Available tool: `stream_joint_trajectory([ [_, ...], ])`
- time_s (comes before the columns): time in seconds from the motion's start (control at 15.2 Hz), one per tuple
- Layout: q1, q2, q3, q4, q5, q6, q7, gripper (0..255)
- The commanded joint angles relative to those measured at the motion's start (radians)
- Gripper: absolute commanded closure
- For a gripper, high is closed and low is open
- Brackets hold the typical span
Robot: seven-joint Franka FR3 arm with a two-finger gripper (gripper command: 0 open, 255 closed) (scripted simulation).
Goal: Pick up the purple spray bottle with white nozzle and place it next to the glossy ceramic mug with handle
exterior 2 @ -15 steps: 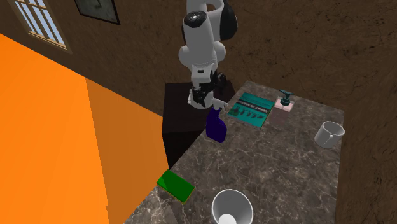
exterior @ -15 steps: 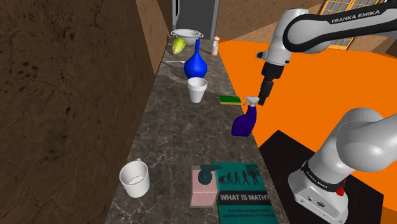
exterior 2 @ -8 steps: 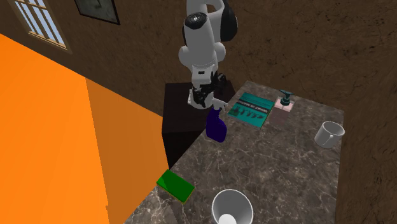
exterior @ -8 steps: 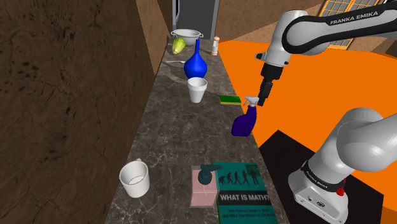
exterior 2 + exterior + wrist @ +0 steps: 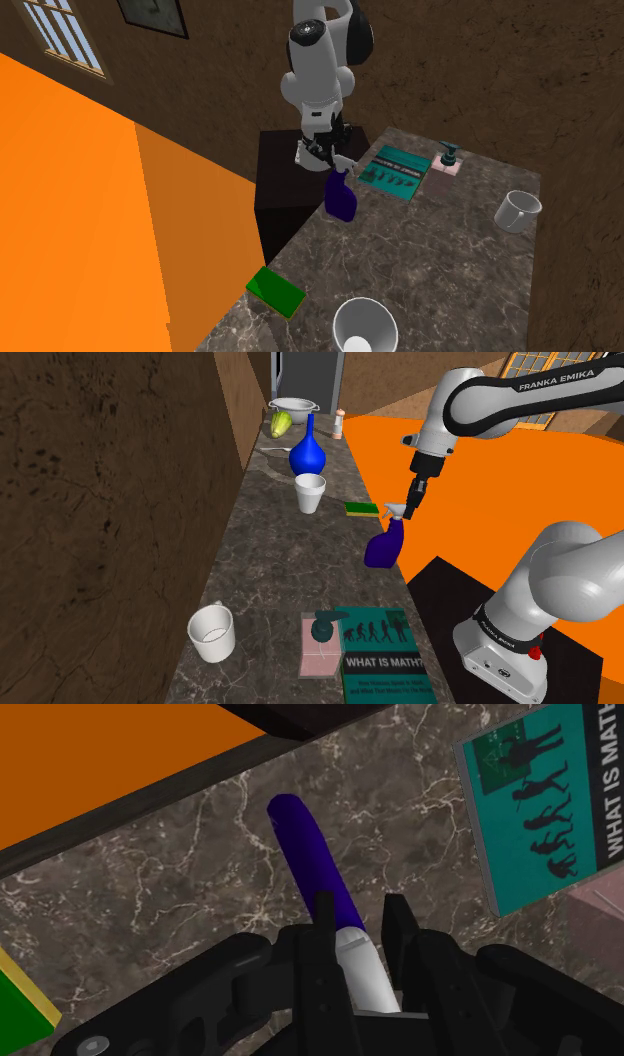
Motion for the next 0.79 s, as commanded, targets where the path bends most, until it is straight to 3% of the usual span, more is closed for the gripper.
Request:
stream_joint_trajectory([
  [0.0,0.000,0.000,0.000,0.000,0.000,0.000,0.000,255],
  [0.73,0.001,-0.036,0.013,0.111,0.000,-0.144,0.027,255],
])
